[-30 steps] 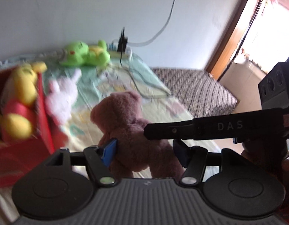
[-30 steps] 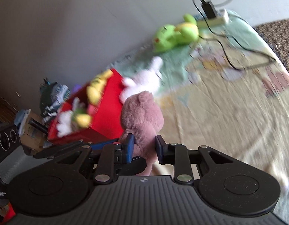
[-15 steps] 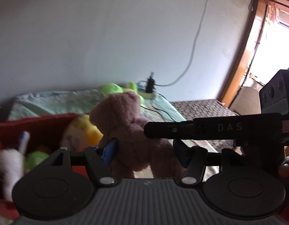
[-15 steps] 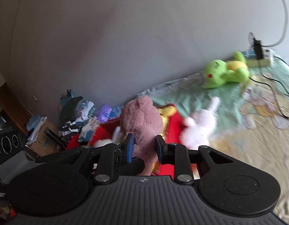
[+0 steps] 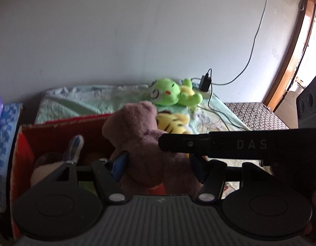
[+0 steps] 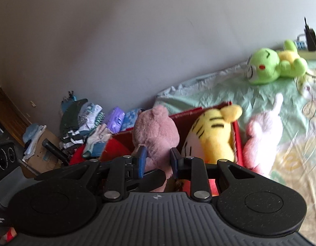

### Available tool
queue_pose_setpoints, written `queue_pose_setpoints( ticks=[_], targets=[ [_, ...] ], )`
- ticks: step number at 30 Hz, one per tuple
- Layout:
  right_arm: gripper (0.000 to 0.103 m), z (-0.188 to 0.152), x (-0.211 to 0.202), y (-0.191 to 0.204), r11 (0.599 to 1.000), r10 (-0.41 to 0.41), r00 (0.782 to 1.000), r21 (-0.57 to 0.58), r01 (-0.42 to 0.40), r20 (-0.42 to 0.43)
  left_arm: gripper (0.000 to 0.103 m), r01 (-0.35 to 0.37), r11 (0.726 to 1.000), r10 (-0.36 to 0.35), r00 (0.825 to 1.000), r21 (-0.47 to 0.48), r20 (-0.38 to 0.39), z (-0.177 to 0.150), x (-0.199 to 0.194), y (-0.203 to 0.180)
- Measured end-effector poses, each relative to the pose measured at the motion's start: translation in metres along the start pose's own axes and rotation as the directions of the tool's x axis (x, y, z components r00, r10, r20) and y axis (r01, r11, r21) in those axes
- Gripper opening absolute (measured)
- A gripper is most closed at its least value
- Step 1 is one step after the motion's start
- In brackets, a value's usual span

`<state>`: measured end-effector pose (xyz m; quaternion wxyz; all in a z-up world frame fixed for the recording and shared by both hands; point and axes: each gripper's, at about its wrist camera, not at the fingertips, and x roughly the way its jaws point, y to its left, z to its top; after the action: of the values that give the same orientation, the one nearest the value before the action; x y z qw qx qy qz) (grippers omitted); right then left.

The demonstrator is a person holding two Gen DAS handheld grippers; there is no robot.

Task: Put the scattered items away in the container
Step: 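Lift the pink teddy bear with the right gripper and carry it into the red box, then lower the pink teddy bear into the red box and open the right gripper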

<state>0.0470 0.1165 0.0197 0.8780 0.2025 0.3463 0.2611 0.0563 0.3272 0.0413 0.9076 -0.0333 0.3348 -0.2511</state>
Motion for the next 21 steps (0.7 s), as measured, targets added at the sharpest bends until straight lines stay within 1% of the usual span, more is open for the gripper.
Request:
queue_pose_setpoints(
  ticks=[2, 6, 9, 12, 15, 21],
  targets=[
    [0.028, -0.003, 0.008, 0.002, 1.000, -0.022, 1.000, -0.001, 0.022, -0.007, 0.063, 0.006, 1.000, -0.006, 1.000, -0.003, -0.015, -0.003, 0.005, 0.006],
    [0.028, -0.006, 0.022, 0.002, 0.999, -0.045, 0.999, 0.008, 0.045, -0.013, 0.063, 0.001, 0.999, -0.001, 1.000, 0.033, -0.010, -0.006, 0.011, 0.011],
    [0.028, -0.008, 0.033, 0.003, 0.996, -0.085, 0.996, -0.013, 0.085, -0.015, 0.063, 0.006, 0.999, -0.005, 1.000, 0.050, -0.018, -0.008, 0.019, 0.016],
    [0.028, -0.011, 0.042, 0.001, 0.992, -0.125, 0.992, -0.018, 0.124, -0.027, 0.063, 0.028, 0.999, -0.027, 0.999, 0.035, -0.036, -0.010, 0.024, 0.020],
    [0.028, -0.013, 0.043, -0.001, 0.991, -0.133, 0.990, -0.018, 0.132, -0.041, 0.063, 0.046, 0.999, -0.045, 0.998, 0.021, -0.039, -0.015, 0.022, 0.023],
    [0.027, -0.018, 0.052, 0.003, 0.985, -0.166, 0.984, -0.059, 0.162, -0.061, 0.063, 0.033, 0.999, -0.032, 0.998, 0.026, -0.056, -0.018, 0.027, 0.023]
  ],
)
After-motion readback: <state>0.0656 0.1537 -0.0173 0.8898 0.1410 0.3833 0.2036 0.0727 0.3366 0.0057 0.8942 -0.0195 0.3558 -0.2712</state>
